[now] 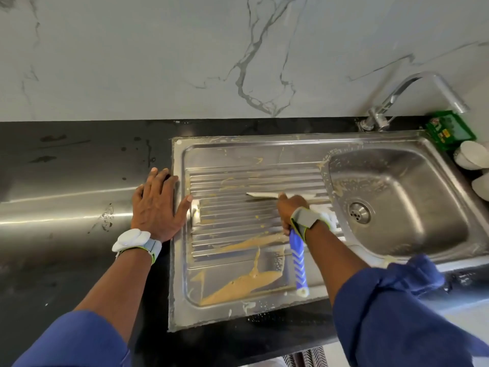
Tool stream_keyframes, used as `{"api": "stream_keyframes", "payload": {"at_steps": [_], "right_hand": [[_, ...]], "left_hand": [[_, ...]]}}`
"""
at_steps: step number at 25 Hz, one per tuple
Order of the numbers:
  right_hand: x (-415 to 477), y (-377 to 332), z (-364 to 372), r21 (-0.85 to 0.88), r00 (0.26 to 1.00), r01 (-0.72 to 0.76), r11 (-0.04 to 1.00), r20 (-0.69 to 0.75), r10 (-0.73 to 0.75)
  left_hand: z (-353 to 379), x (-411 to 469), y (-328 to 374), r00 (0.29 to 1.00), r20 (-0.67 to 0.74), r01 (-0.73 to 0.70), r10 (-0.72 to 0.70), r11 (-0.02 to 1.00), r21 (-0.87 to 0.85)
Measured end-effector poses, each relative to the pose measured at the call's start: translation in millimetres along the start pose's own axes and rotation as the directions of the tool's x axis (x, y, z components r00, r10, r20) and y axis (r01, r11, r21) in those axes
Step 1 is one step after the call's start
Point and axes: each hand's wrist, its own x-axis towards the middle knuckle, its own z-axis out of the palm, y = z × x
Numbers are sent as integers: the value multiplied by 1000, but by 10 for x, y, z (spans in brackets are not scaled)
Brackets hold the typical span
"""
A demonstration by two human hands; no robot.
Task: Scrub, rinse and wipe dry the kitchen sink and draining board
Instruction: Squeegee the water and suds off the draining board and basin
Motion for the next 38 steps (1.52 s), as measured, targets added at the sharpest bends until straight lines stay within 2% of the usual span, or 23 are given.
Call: {"api": "stream_keyframes", "payload": {"at_steps": [4, 7, 9, 11, 13, 15, 18, 20, 21, 26, 31, 34, 36, 38], "right_hand": [[-372, 432, 176, -258, 992, -103, 961, -96, 80], [-892, 789, 256, -261, 989, -121, 958, -111, 95], [-1153, 876, 163, -146, 990, -138, 980, -8, 138], [-1253, 811, 48, 127, 983, -153, 980, 121, 138], [-1083, 658, -121, 339, 991, -129, 932, 80, 108], [-659, 464, -328, 439, 993, -102, 893, -13, 120], [-73, 268, -640, 324, 989, -68, 944, -104, 107], [153, 267, -717, 211, 991, -69, 975, -99, 92], [192, 282, -721, 212, 993, -66, 975, -83, 85], [-119, 570, -709, 143, 990, -139, 980, 51, 133], [-643, 859, -657, -17, 988, -140, 990, 70, 141], [-720, 703, -653, 0, 991, -109, 994, 79, 109], [-542, 491, -729, 124, 998, -69, 990, 5, 69], [-335, 275, -821, 176, 997, -34, 984, -68, 46]], "left_hand": [[-22, 6, 4, 1000, -1, -22, 22, 1000, -20], [-16, -1, -19, 999, -3, -40, 40, 999, -24], [-23, 8, -21, 999, 1, -36, 36, 999, -30], [-25, 3, -20, 999, -3, -46, 46, 998, -34], [-37, 2, -20, 999, -5, -49, 49, 998, -39], [-45, 1, -7, 998, -1, -56, 56, 998, -33], [-37, 18, -7, 998, 0, -67, 67, 997, -34], [-27, 15, -21, 998, 2, -65, 65, 997, -34], [-10, 18, -20, 998, 5, -70, 70, 997, -33], [-57, 23, -11, 997, 30, -68, 69, 997, -41], [-81, -16, 1, 997, 6, -73, 73, 995, -72], [-81, -47, -13, 997, -29, -74, 72, 995, -73], [-90, -38, 4, 997, -14, -74, 73, 995, -64], [-90, -46, 6, 997, -13, -81, 80, 995, -61]]}}
